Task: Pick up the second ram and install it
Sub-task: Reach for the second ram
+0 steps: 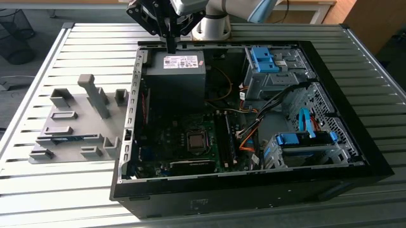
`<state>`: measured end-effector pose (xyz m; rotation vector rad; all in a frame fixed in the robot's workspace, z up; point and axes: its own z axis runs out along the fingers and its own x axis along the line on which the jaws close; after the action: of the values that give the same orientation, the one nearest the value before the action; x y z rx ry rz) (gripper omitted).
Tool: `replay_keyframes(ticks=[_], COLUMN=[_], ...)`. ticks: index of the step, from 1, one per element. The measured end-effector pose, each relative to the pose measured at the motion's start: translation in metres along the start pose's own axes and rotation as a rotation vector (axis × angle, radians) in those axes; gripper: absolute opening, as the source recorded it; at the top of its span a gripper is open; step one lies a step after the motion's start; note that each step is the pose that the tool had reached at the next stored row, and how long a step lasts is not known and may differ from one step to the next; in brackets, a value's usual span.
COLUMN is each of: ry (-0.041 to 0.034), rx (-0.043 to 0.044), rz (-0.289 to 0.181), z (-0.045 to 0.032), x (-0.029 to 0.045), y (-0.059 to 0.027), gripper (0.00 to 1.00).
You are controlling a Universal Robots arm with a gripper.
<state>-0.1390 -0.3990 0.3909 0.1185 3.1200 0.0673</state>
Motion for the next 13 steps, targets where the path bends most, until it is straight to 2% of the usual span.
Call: replay_keyframes(ticks=[13], ry=[0.0038], rx=[0.0003], rz=[0.000], z=[0.0007], x=[0.0027], y=[-0.0002], gripper=[0.11])
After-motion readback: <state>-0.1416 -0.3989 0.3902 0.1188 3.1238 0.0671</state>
